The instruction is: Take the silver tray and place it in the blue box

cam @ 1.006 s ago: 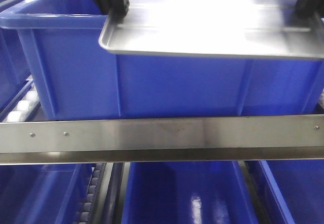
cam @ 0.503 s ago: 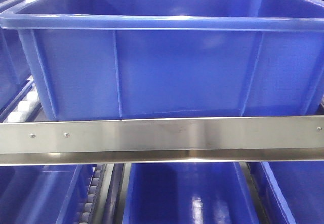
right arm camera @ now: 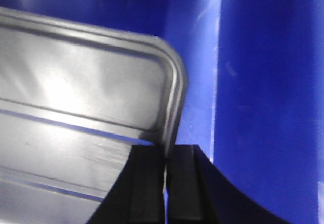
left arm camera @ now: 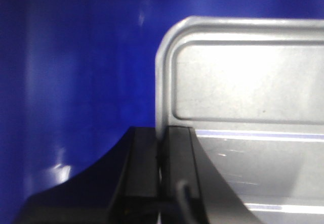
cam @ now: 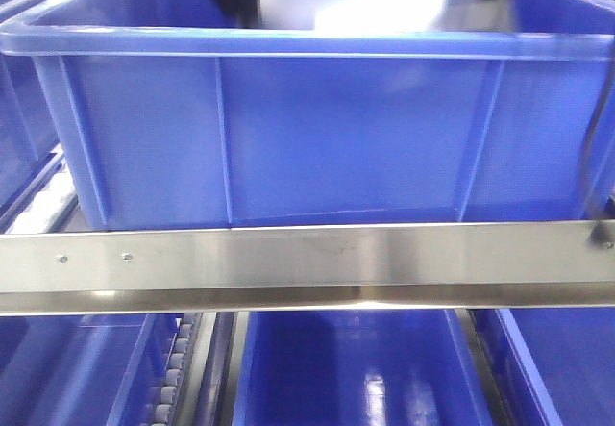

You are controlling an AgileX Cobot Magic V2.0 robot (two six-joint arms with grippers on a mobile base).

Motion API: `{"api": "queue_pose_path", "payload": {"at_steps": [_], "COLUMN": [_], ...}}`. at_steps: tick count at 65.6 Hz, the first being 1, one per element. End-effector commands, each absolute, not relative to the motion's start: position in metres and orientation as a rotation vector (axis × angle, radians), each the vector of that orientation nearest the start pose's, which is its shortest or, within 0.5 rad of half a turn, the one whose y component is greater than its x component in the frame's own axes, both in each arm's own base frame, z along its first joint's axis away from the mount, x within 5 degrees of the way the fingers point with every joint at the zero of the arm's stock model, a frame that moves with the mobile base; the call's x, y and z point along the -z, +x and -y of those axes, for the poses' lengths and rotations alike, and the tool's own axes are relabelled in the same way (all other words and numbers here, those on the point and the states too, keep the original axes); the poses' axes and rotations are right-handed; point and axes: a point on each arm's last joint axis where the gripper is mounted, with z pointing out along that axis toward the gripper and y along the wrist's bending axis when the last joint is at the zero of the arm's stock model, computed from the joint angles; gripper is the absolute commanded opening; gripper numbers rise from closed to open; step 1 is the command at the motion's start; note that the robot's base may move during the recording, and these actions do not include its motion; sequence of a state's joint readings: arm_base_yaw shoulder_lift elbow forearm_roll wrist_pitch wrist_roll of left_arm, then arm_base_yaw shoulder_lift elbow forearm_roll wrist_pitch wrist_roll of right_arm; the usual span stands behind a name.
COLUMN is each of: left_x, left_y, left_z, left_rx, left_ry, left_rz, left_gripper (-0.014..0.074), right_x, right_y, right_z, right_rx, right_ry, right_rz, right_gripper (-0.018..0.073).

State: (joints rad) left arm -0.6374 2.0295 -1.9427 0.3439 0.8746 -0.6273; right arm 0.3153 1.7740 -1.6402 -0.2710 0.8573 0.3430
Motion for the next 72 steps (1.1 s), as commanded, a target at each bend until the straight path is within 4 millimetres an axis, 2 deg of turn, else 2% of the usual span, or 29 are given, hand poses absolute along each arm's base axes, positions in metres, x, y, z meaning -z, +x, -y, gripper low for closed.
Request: {"api": "queue_pose_path", "payload": {"at_steps": [1,15,27,32,37,46,52,56,64,72], "left_x": [-0.345,-0.324,-0.318,-0.318,-0.317,-0.316,-0.32,-0.327,-0.351,-0.381], "left_y": [0.39,0.399,0.4,0.402,0.403,0.405,0.404,0.402,0.393,0.375], "left_z": [0.264,0.268,0.27,0.268,0.266,0.263,0.262,0.26,0.253,0.244], "left_rx": [0.275,0.258,0.26,0.268,0.295,0.323,0.332,0.331,0.316,0.291], "left_ry": [0.191,0.193,0.192,0.179,0.152,0.125,0.114,0.108,0.136,0.214], "left_rz": [-2.236,-2.279,-2.294,-2.299,-2.313,-2.327,-2.332,-2.333,-2.315,-2.276], "left_gripper": [-0.0105,-0.0104,-0.0083,-0.0014,0.008,0.0354,0.0472,0.0498,0.0474,0.0423], "right_x": [-0.357,-0.331,-0.327,-0.327,-0.327,-0.328,-0.33,-0.334,-0.354,-0.382], "right_y": [0.394,0.409,0.411,0.411,0.41,0.41,0.408,0.406,0.395,0.375], "right_z": [-0.112,-0.11,-0.111,-0.111,-0.111,-0.111,-0.11,-0.109,-0.105,-0.1], "right_rx": [-0.035,-0.01,-0.007,-0.007,-0.007,-0.009,-0.007,-0.009,-0.022,-0.039], "right_ry": [-0.122,-0.115,-0.116,-0.116,-0.115,-0.109,-0.107,-0.104,-0.091,-0.075], "right_rz": [-2.28,-2.34,-2.349,-2.349,-2.35,-2.351,-2.351,-2.348,-2.316,-2.273], "right_gripper": [0.0059,0.0059,0.0076,0.0143,0.0256,0.0522,0.0622,0.0624,0.059,0.0501]}}
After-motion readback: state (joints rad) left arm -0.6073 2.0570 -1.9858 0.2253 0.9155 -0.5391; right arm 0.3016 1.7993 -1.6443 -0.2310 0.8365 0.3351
